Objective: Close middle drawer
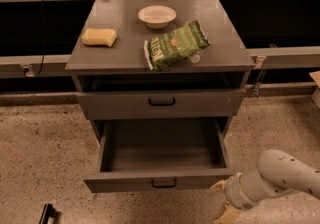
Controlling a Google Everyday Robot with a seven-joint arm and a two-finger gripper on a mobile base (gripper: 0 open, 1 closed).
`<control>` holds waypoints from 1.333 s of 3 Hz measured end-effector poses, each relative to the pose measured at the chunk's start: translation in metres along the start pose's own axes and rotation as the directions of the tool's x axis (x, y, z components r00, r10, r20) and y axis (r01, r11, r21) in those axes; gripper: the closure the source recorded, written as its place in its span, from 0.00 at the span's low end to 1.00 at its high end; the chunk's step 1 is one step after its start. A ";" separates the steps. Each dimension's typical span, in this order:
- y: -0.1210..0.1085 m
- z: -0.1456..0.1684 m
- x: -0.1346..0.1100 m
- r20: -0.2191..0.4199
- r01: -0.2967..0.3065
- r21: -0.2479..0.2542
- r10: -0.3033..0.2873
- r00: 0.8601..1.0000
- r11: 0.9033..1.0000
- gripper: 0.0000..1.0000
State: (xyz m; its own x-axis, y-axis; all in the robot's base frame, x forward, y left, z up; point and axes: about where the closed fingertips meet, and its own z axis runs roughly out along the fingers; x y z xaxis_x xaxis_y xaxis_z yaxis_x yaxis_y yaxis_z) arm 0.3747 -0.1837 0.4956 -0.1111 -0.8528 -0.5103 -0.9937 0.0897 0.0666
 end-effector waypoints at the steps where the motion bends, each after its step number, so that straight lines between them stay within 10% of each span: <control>1: 0.000 0.007 0.001 0.006 -0.005 -0.004 0.005 1.000 1.000 0.62; 3: -0.005 0.071 0.027 0.009 -0.086 0.004 0.086 0.996 0.996 1.00; 4: -0.020 0.109 0.039 0.027 -0.096 0.045 0.095 0.995 0.994 1.00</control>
Offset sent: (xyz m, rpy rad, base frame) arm 0.0054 0.0081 -0.0681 -0.0417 0.0910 -0.0993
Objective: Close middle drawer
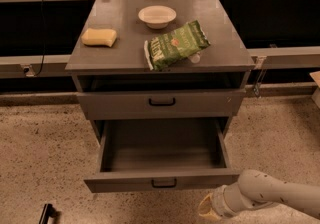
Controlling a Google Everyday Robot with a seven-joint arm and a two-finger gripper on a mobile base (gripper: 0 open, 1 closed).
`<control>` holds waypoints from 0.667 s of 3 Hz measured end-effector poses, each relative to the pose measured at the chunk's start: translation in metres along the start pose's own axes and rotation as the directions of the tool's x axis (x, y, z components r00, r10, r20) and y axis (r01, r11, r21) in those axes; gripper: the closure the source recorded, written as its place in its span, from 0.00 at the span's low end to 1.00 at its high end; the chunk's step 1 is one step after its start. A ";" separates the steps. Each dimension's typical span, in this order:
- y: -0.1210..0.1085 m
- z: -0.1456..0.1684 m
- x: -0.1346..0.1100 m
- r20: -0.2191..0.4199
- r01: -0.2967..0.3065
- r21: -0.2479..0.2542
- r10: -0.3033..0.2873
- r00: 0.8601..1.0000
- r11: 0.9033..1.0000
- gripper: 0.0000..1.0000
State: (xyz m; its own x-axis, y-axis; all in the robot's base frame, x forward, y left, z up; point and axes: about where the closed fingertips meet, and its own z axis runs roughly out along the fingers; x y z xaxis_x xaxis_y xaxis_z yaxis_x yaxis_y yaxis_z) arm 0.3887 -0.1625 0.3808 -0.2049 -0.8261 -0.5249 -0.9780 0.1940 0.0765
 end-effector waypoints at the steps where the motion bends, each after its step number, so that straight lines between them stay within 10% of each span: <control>1: -0.024 0.016 0.010 0.007 -0.003 0.074 0.002 1.000 0.997 1.00; 2: -0.062 0.009 0.015 0.008 0.022 0.164 -0.023 1.000 0.986 1.00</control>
Offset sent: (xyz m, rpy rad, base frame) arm 0.1077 -0.0430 -0.0156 -0.0487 -0.2701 -0.1073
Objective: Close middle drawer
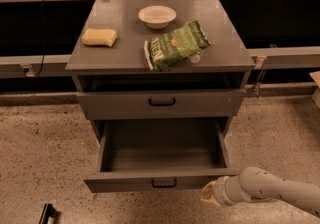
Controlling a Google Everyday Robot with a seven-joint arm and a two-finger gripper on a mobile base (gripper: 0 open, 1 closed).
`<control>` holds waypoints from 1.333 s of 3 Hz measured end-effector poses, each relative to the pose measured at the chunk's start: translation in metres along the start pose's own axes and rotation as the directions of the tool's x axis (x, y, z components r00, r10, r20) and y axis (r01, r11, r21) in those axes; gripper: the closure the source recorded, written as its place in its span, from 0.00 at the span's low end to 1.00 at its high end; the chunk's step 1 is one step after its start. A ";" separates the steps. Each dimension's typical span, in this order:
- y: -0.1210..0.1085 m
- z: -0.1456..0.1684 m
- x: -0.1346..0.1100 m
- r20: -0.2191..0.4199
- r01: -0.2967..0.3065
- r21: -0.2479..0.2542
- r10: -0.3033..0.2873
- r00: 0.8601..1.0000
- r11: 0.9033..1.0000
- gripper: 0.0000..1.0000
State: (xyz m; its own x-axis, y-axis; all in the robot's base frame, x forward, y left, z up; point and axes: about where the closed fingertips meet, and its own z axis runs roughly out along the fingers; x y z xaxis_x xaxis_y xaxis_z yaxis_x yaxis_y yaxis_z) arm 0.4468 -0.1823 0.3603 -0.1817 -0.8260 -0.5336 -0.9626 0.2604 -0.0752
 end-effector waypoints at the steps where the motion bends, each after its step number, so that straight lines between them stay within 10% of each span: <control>1: -0.047 -0.019 -0.004 0.013 0.031 0.107 -0.033 0.999 0.994 1.00; 3: -0.054 -0.016 -0.016 0.054 0.070 0.122 -0.077 0.996 0.990 1.00; 4: -0.078 -0.014 -0.043 0.150 0.158 0.200 -0.189 0.970 0.967 1.00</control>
Offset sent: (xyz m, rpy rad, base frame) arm 0.1690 -0.0497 0.0695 0.0033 -0.3342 -0.0475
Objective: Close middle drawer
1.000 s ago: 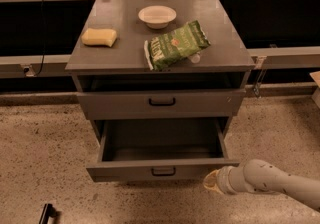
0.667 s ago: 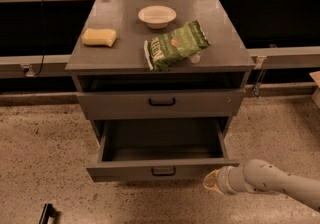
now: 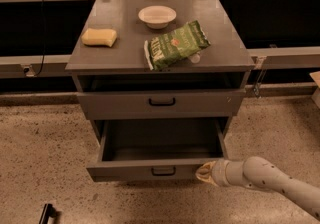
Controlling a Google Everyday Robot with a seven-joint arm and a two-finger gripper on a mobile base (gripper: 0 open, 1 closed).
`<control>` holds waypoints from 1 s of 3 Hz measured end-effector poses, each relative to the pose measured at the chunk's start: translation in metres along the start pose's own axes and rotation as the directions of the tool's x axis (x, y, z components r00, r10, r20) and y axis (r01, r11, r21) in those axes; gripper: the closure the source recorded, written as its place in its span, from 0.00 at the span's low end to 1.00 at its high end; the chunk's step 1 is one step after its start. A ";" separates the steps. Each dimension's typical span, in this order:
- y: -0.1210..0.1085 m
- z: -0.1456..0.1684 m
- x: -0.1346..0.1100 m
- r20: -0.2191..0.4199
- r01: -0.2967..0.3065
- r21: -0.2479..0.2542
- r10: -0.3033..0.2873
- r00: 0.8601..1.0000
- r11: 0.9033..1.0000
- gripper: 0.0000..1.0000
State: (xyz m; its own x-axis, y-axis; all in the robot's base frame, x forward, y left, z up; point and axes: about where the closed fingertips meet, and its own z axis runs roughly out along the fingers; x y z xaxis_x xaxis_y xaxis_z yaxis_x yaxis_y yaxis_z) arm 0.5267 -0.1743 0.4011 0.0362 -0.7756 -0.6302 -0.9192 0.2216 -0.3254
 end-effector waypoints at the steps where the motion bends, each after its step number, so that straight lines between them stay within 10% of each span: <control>1: -0.016 0.004 -0.008 0.035 0.042 0.040 -0.044 0.998 0.998 1.00; 3: -0.061 0.024 -0.027 0.076 0.117 0.126 -0.127 0.989 0.985 1.00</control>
Offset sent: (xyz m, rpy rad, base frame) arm 0.1018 0.0340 0.0350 0.0542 -0.3171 0.0590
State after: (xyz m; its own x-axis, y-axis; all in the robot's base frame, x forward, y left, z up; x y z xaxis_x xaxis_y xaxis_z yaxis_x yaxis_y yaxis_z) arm 0.5914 -0.1531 0.4209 0.1825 -0.7501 -0.6356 -0.8518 0.2022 -0.4832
